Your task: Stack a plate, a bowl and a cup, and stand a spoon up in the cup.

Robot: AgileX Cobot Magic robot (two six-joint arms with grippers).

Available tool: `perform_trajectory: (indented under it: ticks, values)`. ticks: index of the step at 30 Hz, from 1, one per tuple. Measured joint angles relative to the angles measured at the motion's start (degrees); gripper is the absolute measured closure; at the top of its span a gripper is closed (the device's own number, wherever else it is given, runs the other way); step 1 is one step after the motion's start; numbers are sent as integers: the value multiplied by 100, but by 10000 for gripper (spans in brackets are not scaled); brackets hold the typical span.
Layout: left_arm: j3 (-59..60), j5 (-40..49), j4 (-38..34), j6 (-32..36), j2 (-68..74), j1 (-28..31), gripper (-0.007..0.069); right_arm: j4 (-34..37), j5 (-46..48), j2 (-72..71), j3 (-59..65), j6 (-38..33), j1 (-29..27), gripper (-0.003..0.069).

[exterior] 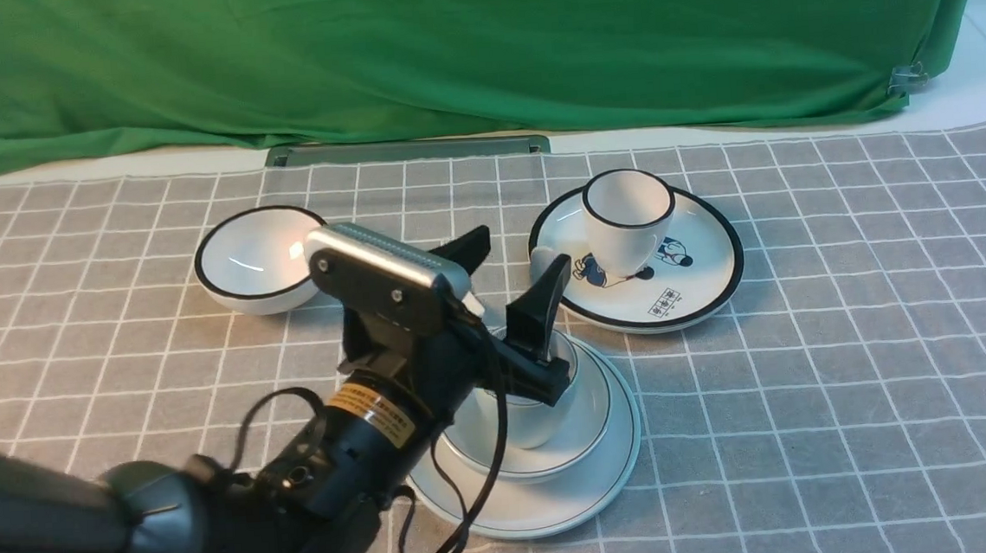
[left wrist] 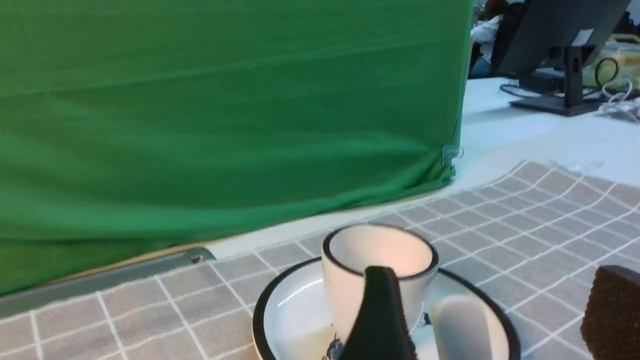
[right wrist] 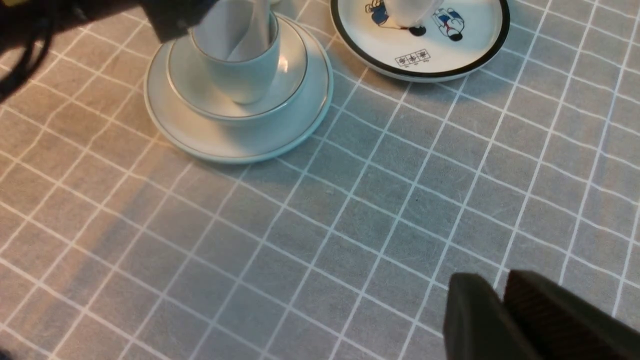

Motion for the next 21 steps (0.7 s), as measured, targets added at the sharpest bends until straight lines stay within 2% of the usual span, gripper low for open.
perform_trajectory:
  ticks: [2,3,4,5,6,7,10,11,13,14,15,17,21]
  values:
    - [72,575,0,-1,-426,0,154,0,-35,0,0,0,0,526]
    - [87,1045,0,-1,-742,0,187,0,-67,0,0,0,0,524]
    - [106,1790,0,-1,-1322,0,258,0,-145,0,0,0,0,523]
    - [106,2014,0,-1,-1399,0,267,0,-166,0,0,0,0,522]
    - [106,2463,0,-1,-1712,0,310,-5,-213,0,0,0,0,522]
    - [106,3354,0,-1,-2368,0,402,-12,-267,0,0,-14,0,522]
    - [106,4929,0,-1,-3558,0,552,-40,-276,0,0,-86,0,522]
    - [111,5153,0,-1,-3726,0,565,-40,-269,0,0,-98,0,522]
    - [119,6461,0,10,-4787,0,608,-45,-34,0,0,-106,0,545]
    - [166,6789,0,25,-5169,0,613,-40,82,0,0,-106,0,567]
    - [180,6839,0,24,-5242,0,614,-40,107,0,0,-106,0,572]
    - [508,7141,0,24,-6173,0,618,-35,343,0,0,-106,0,627]
    - [1305,6992,0,24,-7303,0,618,-33,417,0,12,-106,0,636]
